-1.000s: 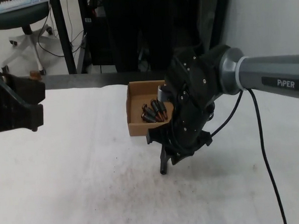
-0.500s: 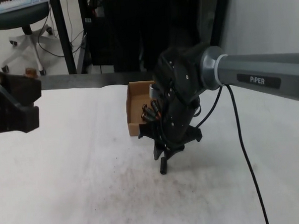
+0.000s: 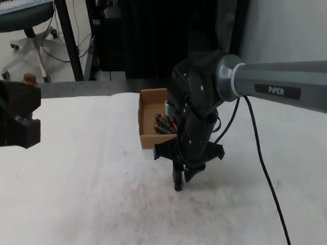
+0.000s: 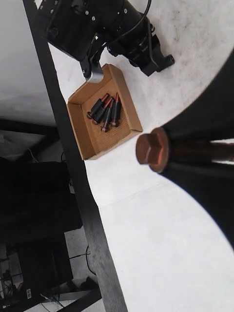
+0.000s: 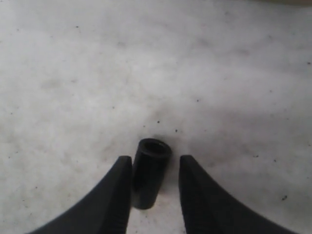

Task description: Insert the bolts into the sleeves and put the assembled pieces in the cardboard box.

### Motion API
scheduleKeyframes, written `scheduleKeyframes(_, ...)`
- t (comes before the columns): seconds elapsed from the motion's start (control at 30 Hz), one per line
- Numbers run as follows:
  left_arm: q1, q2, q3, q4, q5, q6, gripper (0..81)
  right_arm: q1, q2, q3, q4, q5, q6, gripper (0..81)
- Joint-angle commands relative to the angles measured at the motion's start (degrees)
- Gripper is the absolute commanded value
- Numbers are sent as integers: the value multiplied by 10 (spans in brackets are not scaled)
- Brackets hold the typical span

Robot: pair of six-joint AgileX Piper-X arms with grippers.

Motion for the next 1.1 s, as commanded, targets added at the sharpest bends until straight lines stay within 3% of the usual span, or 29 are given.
scheduleKeyframes(0.0,-1,-4,-2,-3,-5,0,2,7,16,-1,11,1,-4,305)
scheduleKeyframes(0.3,-1,-4,-1,-3,-5,12,2,11,20,-1,12,0,-27,281)
scheduleKeyframes(0.37,-1,-4,-1,-3,-5,12,2,12,20,-1,30,-8,-74,199)
scheduleKeyframes(0.47,-1,-4,-1,-3,-5,12,2,12,20,-1,62,-15,-193,3)
scheduleKeyframes(0.8,-1,-4,-1,-3,-5,12,2,31,16,-1,150,-6,-558,8)
scheduleKeyframes(0.93,-1,-4,-1,-3,-5,12,2,53,8,-1,106,0,-581,8)
scheduleKeyframes(1.07,-1,-4,-1,-3,-15,12,2,71,-20,-1,15,-12,-535,8)
